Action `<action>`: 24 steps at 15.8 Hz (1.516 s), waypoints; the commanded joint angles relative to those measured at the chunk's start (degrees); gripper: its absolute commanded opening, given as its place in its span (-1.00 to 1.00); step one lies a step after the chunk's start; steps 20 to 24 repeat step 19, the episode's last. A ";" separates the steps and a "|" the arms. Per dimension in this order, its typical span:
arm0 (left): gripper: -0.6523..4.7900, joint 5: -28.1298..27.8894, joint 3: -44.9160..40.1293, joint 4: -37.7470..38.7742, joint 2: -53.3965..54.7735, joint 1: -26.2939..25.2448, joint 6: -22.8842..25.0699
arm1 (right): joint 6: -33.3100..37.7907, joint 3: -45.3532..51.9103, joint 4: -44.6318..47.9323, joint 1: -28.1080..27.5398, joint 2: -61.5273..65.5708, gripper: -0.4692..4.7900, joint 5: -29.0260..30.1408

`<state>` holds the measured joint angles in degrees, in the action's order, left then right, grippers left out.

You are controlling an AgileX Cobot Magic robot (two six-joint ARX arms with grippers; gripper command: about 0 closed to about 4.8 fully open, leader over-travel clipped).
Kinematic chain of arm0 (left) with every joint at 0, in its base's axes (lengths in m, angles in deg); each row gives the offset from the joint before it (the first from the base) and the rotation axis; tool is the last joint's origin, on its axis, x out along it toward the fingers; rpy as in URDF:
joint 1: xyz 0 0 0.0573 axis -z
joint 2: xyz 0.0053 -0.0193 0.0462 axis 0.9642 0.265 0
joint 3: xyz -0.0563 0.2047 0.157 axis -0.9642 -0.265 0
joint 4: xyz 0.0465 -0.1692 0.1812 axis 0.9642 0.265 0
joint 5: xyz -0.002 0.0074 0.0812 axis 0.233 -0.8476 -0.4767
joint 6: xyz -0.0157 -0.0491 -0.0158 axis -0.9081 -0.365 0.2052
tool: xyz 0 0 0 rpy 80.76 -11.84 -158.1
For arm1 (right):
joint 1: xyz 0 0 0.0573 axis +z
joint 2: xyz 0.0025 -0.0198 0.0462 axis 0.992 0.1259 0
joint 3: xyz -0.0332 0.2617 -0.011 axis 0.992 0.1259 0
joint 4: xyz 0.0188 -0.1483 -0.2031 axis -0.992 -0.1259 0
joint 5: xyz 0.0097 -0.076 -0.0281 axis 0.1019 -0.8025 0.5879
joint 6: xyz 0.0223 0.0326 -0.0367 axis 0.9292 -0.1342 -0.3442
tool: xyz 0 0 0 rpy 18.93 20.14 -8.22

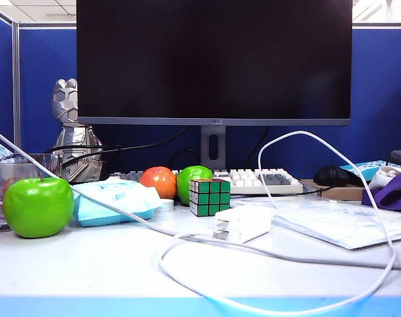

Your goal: Pick up the Type-C charging cable and the charging base, insert one end of the Type-C charger into the corresponding slot on the base, and finally place the plugged-in charger back on the table.

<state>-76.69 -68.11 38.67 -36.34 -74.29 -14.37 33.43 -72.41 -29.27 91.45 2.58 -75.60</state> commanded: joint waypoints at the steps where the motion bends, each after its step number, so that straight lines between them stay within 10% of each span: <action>1: -0.77 0.22 -0.02 0.70 -0.09 -0.04 -0.17 | 1.36 1.16 2.82 -3.08 -0.09 -0.74 6.99; 24: -0.77 0.24 -0.02 0.70 -0.09 -0.02 -0.17 | 3.37 2.49 6.29 -3.96 -0.07 -0.74 9.03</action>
